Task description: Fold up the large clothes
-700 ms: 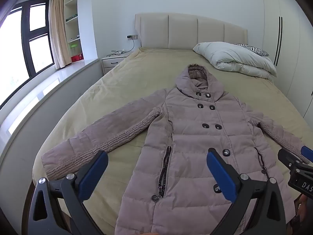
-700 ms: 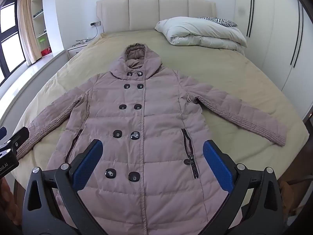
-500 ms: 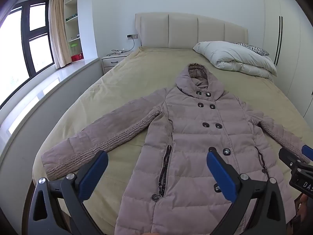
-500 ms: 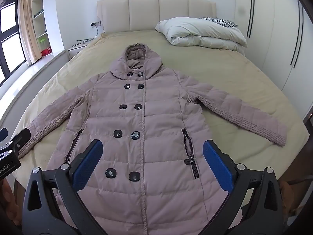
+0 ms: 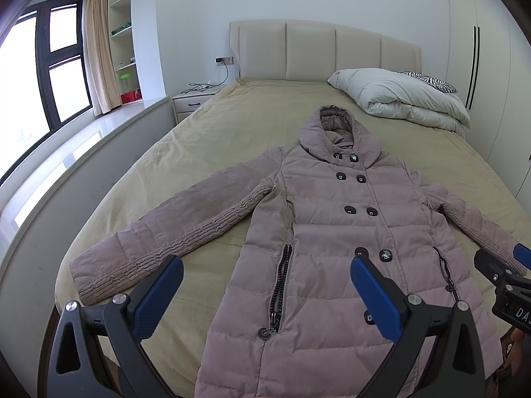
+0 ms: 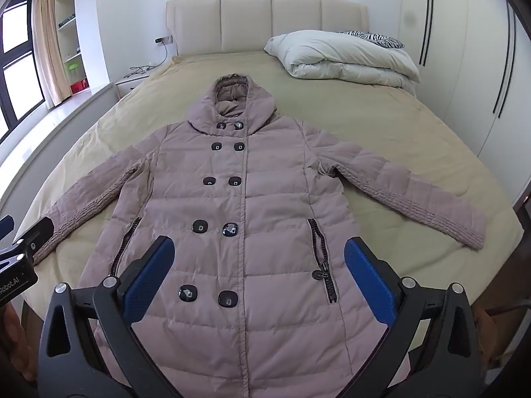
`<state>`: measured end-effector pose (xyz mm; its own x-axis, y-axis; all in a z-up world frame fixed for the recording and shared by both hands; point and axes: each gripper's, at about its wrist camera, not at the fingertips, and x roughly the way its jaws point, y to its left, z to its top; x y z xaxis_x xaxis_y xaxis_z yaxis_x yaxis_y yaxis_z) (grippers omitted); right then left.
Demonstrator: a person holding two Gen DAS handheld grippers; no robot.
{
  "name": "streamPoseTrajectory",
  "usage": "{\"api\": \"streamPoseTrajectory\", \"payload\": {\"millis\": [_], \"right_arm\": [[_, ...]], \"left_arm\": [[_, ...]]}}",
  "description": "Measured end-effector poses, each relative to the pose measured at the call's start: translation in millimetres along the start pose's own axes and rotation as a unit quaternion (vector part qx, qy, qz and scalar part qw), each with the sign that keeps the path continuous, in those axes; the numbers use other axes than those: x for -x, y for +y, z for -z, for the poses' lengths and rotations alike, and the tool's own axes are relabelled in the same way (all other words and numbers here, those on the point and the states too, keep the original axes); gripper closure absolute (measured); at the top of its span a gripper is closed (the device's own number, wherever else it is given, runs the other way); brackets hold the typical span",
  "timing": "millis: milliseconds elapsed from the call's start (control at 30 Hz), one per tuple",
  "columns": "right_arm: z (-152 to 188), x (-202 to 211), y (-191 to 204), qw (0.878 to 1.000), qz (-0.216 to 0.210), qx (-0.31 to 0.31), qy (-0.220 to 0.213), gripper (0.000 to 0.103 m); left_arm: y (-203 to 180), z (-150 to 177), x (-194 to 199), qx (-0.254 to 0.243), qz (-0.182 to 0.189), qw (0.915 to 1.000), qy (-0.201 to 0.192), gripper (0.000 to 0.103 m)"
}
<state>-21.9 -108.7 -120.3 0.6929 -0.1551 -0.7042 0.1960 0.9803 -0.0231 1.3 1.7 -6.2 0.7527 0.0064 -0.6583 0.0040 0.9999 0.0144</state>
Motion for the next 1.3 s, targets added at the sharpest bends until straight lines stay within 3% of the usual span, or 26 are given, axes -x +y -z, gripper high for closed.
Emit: {"api": "streamPoseTrajectory", "payload": {"millis": [1300], "right_arm": [[8.2,-7.0,1.9,1.000,0.003,0.003,0.005,0.000]], "left_arm": [[1.3,10.3,-7.5,-0.001,0.000,1.0000,0.004,0.000]]}}
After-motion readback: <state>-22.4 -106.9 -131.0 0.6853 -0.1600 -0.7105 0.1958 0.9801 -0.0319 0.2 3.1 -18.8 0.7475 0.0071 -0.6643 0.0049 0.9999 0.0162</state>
